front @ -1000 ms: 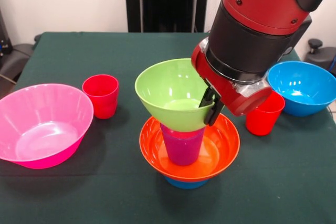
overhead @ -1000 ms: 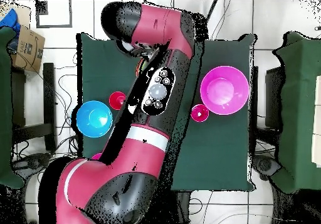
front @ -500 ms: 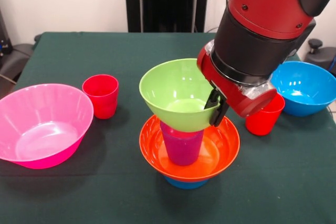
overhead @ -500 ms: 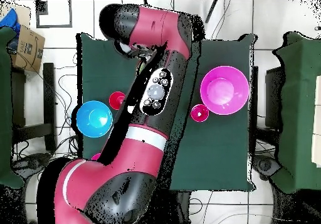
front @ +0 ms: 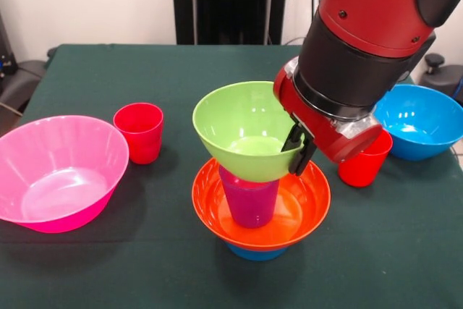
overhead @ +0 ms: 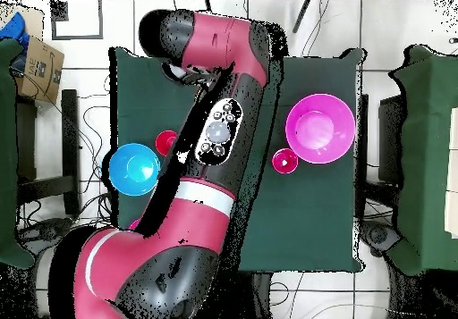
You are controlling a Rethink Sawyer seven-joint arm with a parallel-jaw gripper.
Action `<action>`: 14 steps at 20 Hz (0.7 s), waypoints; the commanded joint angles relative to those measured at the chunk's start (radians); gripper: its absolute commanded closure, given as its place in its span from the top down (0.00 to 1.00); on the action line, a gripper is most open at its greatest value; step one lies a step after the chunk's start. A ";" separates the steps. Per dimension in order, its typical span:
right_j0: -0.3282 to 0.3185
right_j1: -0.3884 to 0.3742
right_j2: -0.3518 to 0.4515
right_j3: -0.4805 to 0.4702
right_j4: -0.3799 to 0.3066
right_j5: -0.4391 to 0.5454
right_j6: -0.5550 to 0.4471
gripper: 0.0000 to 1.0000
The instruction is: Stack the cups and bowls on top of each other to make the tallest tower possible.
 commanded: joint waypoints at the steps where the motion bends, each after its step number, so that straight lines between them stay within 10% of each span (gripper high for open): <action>1: 0.009 0.017 0.124 0.111 -0.087 -0.083 -0.065 0.00; 14: 0.004 0.021 0.122 0.109 -0.104 -0.088 -0.067 0.00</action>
